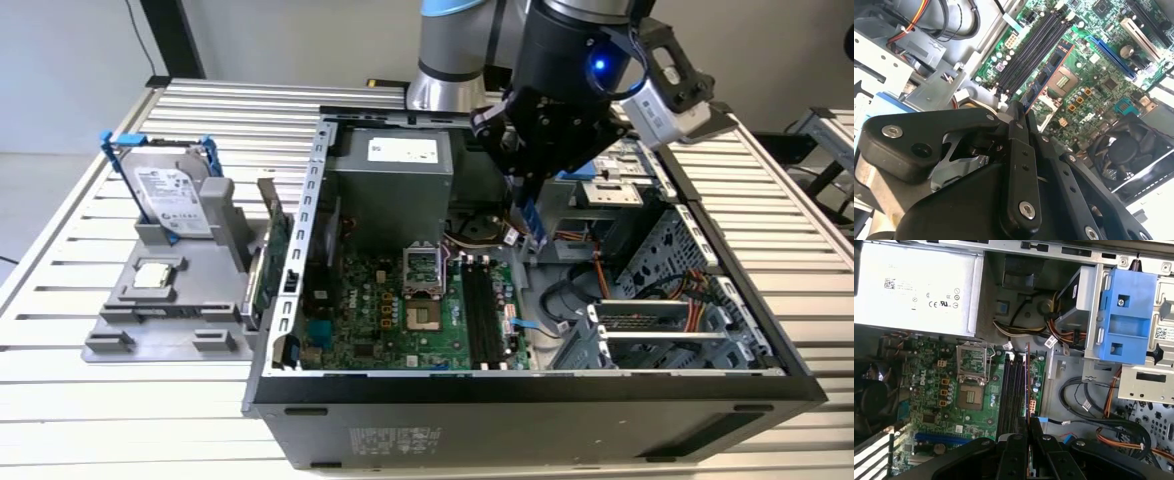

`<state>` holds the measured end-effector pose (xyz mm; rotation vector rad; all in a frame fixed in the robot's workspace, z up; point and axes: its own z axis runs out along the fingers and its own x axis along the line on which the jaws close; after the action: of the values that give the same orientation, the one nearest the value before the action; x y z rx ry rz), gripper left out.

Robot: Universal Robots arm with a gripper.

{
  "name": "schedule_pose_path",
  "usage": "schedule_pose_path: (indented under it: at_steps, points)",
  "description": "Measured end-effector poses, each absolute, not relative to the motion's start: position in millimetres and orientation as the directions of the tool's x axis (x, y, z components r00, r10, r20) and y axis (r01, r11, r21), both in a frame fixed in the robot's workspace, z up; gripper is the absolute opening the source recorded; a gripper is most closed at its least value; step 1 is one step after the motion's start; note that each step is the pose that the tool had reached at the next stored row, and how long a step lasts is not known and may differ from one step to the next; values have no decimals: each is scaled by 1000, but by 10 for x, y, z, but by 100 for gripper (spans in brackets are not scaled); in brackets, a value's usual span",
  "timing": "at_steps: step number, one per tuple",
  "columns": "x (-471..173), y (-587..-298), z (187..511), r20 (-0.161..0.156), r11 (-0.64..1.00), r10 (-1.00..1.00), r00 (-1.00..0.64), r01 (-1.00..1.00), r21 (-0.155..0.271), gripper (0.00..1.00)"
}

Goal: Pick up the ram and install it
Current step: 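Insert the ram into the slot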

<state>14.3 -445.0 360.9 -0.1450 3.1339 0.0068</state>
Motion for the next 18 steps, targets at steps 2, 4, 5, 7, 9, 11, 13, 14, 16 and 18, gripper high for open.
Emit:
schedule_pose_path:
  at_steps: [2, 4, 5, 7, 9, 11, 13, 14, 16, 18]
  points:
    - [144, -4450, 3603, -4, 996, -91, -996, -91, 4, 0]
    - [144, -4450, 3598, -4, 996, -90, -996, -90, 3, 0]
    - [144, -4450, 3595, -4, 996, -90, -996, -90, 3, 0]
    - [144, -4450, 3589, -4, 996, -89, -996, -89, 3, 0]
    - [144, -4450, 3584, -4, 996, -88, -996, -88, 2, 0]
    - [144, -4450, 3577, -4, 996, -87, -996, -87, 2, 0]
    - [144, -4450, 3571, -4, 996, -86, -996, -86, 2, 0]
    - [144, -4450, 3568, -4, 996, -86, -996, -86, 1, 0]
    - [144, -4449, 3561, -4, 996, -85, -996, -85, 1, 0]
    - [144, -4450, 3555, -4, 996, -84, -996, -84, 0, 0]
